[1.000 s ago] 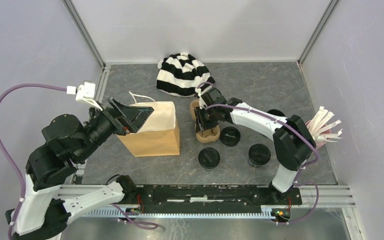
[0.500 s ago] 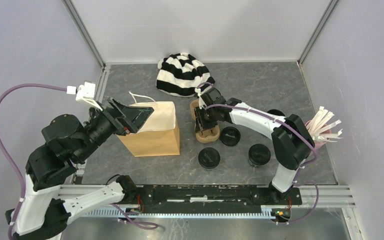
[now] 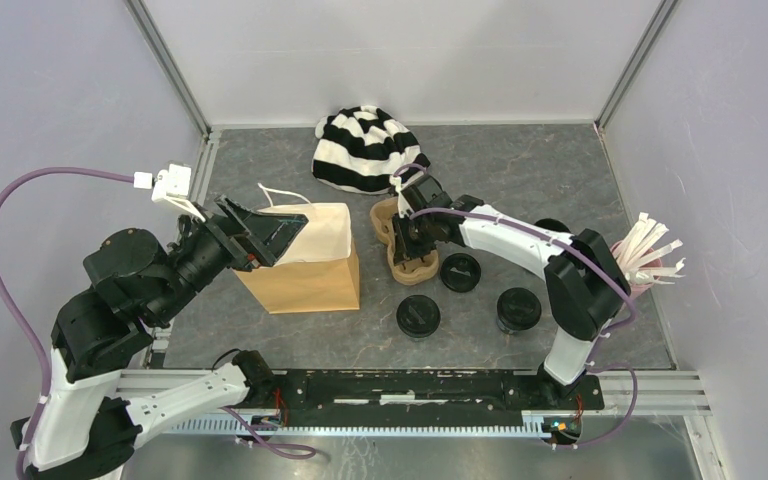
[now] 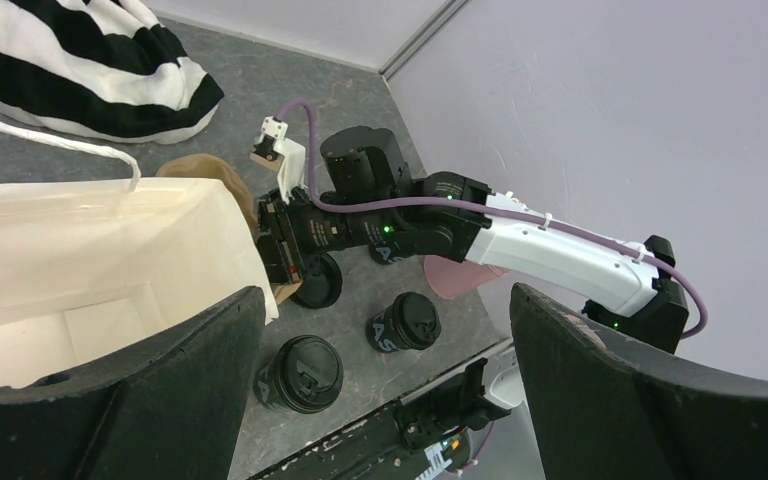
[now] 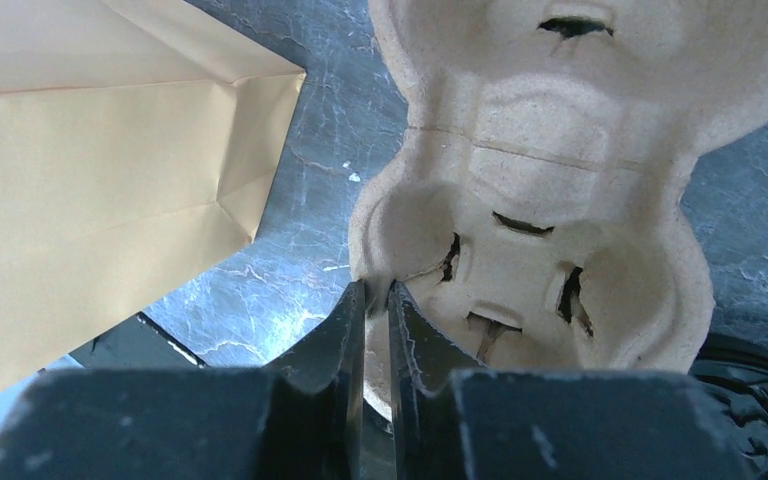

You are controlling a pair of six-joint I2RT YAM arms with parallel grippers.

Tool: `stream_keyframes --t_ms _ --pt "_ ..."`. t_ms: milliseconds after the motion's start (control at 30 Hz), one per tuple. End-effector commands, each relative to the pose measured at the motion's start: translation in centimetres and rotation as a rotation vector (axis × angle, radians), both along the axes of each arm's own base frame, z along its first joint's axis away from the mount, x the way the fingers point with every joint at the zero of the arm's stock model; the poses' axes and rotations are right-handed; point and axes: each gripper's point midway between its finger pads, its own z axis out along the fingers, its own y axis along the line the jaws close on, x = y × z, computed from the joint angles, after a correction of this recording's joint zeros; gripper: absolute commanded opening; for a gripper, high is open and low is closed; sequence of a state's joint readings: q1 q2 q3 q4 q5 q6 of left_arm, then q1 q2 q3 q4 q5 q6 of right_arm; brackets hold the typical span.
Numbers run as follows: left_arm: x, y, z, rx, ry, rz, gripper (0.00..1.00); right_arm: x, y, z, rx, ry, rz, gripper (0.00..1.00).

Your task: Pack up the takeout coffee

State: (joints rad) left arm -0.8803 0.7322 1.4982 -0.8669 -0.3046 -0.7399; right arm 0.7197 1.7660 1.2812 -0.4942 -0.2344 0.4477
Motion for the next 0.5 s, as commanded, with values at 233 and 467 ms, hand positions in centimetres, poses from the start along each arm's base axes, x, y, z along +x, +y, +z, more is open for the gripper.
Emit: stream_keyframes --t_ms 233,467 --pt "0.2 -0.6 0.1 -0.005 0.000 -0.016 0.97 1.0 -1.6 4.3 -0.077 -0.125 0.057 0.15" --pt "0.1 -0.8 -0.1 -0.004 0.004 -0.023 0.97 1.1 -3.7 3.1 -0.215 -0.150 0.155 0.16"
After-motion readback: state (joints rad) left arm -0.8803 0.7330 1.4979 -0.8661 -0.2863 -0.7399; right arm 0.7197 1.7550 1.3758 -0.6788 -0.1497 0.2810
